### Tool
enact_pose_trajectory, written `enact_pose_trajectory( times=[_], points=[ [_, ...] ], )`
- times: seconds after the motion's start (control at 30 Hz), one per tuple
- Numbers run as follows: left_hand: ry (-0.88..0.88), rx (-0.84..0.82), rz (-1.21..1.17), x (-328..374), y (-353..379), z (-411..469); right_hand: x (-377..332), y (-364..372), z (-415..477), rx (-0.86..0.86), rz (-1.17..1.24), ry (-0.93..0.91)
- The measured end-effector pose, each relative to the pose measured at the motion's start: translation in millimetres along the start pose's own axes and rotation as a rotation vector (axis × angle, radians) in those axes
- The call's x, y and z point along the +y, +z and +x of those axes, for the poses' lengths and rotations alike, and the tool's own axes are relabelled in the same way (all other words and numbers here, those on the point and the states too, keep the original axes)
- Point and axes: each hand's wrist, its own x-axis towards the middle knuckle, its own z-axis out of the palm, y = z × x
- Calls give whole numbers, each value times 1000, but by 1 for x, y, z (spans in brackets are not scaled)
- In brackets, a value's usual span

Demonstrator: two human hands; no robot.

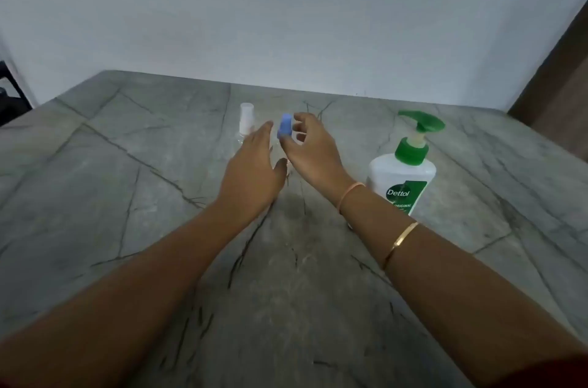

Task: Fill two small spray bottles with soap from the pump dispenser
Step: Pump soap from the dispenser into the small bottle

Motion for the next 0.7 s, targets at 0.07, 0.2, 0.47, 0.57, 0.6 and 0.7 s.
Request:
enact_pose_trajectory(
  times=[0.07, 0.2, 0.47, 0.57, 0.6, 0.7],
  points=[
    [21, 23, -25, -1, 3, 4, -3, 4, 5, 51, 51, -6],
    [-88, -29, -128, -6, 6, 12, -1, 13, 8, 127, 52, -24],
    [-127, 33, -199, -9, 9, 10, 9, 8, 10, 142, 25, -47],
    [-103, 27, -144, -9, 10, 10, 8, 7, 8, 134, 22, -58],
    [-92, 26, -128, -9, 10, 10, 8, 7, 8, 138, 20, -61],
    [-80, 34, -137, -8, 11, 8, 9, 6, 8, 148, 18, -70]
  ],
)
